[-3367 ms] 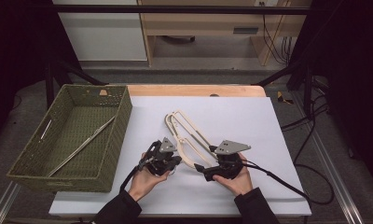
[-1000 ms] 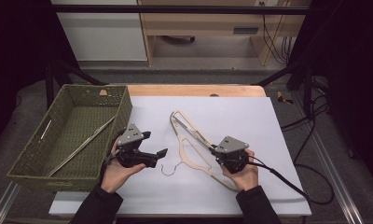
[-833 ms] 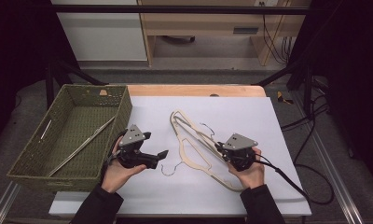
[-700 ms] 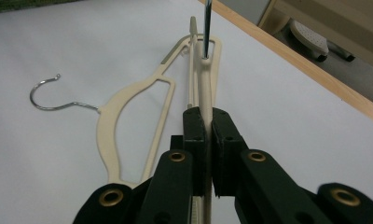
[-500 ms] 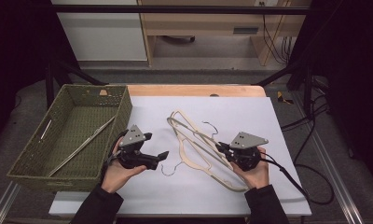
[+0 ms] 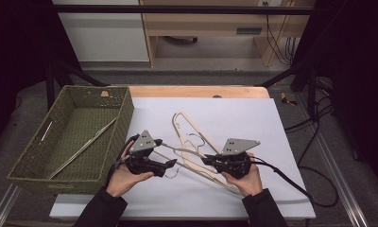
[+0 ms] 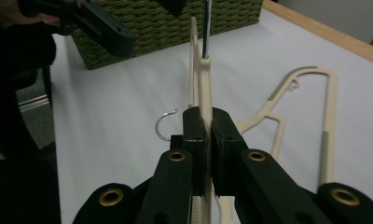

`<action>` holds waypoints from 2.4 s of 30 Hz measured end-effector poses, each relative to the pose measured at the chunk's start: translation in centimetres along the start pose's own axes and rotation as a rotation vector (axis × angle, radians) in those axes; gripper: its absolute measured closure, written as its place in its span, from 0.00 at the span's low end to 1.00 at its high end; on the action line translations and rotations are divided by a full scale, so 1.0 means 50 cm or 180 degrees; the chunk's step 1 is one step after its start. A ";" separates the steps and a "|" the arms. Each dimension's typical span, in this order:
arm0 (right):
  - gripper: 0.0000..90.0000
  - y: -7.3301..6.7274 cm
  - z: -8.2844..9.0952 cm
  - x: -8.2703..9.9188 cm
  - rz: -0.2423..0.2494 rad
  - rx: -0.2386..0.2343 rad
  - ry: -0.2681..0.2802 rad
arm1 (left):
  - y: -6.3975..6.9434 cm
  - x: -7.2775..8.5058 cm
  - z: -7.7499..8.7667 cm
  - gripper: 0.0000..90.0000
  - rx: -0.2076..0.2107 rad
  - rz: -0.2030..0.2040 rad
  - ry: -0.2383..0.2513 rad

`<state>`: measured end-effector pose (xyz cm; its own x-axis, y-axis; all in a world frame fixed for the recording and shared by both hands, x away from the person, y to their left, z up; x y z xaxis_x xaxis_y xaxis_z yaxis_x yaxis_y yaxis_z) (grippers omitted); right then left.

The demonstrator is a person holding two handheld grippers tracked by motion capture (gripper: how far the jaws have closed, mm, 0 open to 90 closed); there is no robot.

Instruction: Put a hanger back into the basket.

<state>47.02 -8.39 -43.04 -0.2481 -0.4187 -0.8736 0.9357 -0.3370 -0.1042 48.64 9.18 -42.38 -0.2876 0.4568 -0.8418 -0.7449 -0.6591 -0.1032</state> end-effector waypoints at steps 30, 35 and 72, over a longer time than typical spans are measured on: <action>0.96 -0.045 -0.040 0.005 0.0062 -0.0440 -0.0186 | 0.052 0.037 -0.044 0.76 0.0283 -0.0618 -0.0563; 0.91 -0.038 -0.037 0.004 0.0105 -0.0323 -0.0195 | 0.056 0.037 -0.039 0.81 0.0313 -0.0660 -0.0622; 0.14 0.081 0.096 0.009 -0.0364 0.0874 0.0458 | 0.044 -0.003 0.012 0.96 0.0197 0.0049 -0.0310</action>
<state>49.49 -14.01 -41.56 -0.2914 -0.2482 -0.9239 0.7964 -0.5980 -0.0905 46.68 8.04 -42.18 -0.3541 0.5048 -0.7873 -0.7749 -0.6297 -0.0552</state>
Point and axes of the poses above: each handheld gripper's, and its own axes: z roughly backward along the jaws, x roughly out of its underside, y roughly to its right, the point moved 8 cm from there along -z, roughly forward along the jaws, and after that the axes turned 9 degrees about -x, right-handed, at the moved point
